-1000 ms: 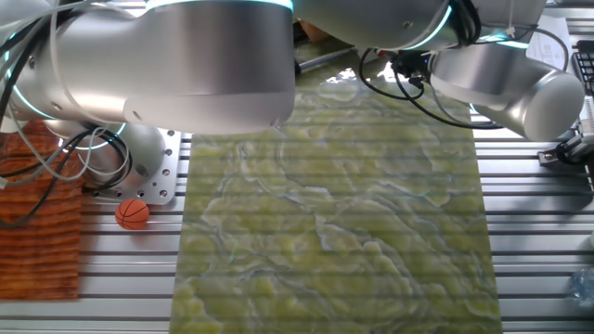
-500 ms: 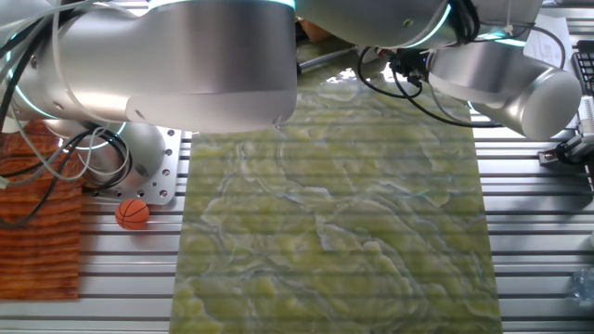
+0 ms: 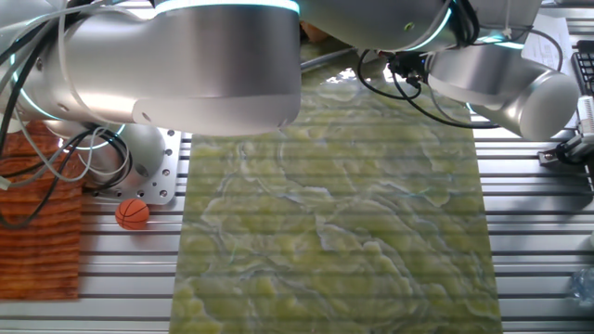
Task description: Press the button horizontally
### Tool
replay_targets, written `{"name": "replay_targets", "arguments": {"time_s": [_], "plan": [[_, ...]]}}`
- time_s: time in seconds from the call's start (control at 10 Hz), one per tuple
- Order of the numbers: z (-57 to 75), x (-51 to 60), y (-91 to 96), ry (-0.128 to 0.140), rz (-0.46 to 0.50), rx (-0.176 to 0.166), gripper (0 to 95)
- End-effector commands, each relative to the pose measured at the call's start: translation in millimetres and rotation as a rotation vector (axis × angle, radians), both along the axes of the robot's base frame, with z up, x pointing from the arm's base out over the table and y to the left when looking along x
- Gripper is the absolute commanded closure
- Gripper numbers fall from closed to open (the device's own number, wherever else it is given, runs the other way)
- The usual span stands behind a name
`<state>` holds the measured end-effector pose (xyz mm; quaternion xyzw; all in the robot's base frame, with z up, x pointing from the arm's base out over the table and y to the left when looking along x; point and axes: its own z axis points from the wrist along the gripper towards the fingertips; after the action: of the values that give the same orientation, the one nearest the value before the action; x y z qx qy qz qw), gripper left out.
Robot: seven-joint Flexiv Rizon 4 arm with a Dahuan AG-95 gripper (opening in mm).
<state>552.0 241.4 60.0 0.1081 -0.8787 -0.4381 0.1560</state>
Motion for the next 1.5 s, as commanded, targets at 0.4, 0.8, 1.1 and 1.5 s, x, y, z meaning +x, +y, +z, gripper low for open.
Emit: {"name": "replay_targets", "arguments": {"time_s": [0.4,0.8,1.1,1.5], "plan": [[-0.1,-1.4,2.8,0.008,0.000,0.008,38.0],[1.5,-2.0,4.0,0.022,-0.001,0.001,38.0],[1.2,-3.5,6.3,0.021,-0.003,0.000,38.0],[0.5,-3.9,6.9,0.011,0.005,0.000,38.0]]}}
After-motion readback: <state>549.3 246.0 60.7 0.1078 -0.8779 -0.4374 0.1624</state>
